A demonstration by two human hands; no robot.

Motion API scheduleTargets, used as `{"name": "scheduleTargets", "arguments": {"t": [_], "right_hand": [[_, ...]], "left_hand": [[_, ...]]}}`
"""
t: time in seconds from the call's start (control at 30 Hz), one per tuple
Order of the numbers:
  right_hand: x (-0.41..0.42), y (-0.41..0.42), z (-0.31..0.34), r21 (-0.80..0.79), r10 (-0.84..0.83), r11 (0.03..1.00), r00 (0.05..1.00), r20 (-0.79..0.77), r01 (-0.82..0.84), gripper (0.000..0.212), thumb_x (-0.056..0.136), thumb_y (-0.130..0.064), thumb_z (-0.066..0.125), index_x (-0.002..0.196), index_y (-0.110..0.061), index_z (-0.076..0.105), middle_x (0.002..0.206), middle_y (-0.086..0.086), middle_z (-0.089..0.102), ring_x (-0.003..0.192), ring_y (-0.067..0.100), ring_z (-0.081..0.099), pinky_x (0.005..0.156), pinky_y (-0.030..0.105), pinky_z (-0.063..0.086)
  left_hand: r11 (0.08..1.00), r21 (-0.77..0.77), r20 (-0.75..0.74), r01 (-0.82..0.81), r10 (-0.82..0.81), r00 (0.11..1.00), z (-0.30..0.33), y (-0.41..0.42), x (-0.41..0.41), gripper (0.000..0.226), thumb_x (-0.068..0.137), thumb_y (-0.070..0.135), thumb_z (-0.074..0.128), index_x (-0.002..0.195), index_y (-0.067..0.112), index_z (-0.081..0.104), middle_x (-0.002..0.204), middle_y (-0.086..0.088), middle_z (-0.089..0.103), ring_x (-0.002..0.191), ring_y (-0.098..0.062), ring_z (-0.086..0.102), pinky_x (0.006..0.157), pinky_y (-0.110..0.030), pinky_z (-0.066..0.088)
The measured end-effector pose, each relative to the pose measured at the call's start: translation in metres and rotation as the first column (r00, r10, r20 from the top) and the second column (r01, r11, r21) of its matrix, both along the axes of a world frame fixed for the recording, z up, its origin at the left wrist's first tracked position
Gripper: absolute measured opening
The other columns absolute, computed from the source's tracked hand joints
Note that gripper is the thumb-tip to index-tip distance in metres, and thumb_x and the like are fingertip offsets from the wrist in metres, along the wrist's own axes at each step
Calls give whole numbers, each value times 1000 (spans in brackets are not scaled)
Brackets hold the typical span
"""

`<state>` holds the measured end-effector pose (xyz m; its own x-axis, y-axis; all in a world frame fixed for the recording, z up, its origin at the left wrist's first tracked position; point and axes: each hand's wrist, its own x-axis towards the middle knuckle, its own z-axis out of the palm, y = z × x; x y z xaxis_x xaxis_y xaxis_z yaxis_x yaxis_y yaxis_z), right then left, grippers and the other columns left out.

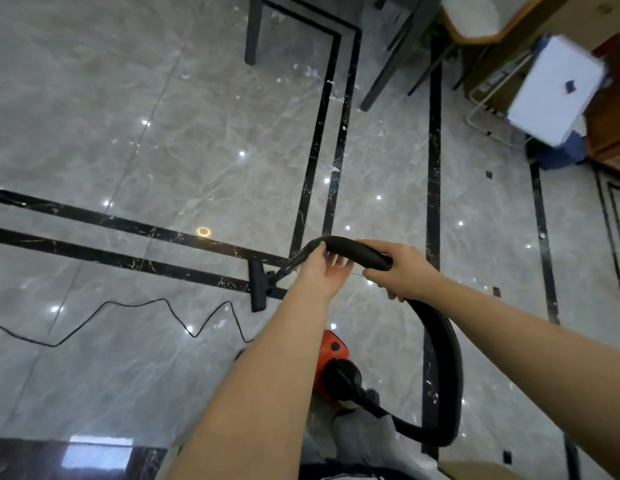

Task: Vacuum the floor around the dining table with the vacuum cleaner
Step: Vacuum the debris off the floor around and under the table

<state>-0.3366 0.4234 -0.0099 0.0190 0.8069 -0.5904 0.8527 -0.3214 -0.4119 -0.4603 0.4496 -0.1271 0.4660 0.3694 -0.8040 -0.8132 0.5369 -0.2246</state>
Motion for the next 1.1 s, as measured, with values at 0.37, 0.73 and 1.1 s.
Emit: {"name": "scheduleTargets", "arguments": {"t": [0.37, 0.73, 1.1], "right_hand": [[-13, 3, -10, 8, -430, 901, 894, -131, 434, 56, 94, -14, 61, 145, -34, 53, 75, 10, 67, 48, 16, 63, 47, 31, 56], [21, -13, -22, -11, -595, 797, 781, -190, 604, 71, 95, -18, 54, 158, -40, 29, 103, 10, 70, 63, 22, 69, 54, 34, 59], [61, -18, -36, 67, -645, 735, 726, -240, 675, 67, 94, -19, 57, 155, -37, 37, 103, 6, 71, 75, 20, 63, 81, 47, 63]], "left_hand": [[964, 131, -63, 230, -223, 973, 15, 28, 19, 42, 101, 28, 55, 133, 1, 52, 134, -18, 59, 125, -35, 55, 106, -49, 44], [831, 239, -189, 503, -468, 863, 53, 3, 64, 42, 107, 36, 36, 93, 8, 63, 67, -14, 74, 87, -29, 60, 95, -41, 43], [733, 164, -373, 660, -573, 730, 57, -6, 110, 41, 100, 51, 46, 97, 16, 68, 81, -7, 77, 82, -21, 67, 74, -33, 48]]}}
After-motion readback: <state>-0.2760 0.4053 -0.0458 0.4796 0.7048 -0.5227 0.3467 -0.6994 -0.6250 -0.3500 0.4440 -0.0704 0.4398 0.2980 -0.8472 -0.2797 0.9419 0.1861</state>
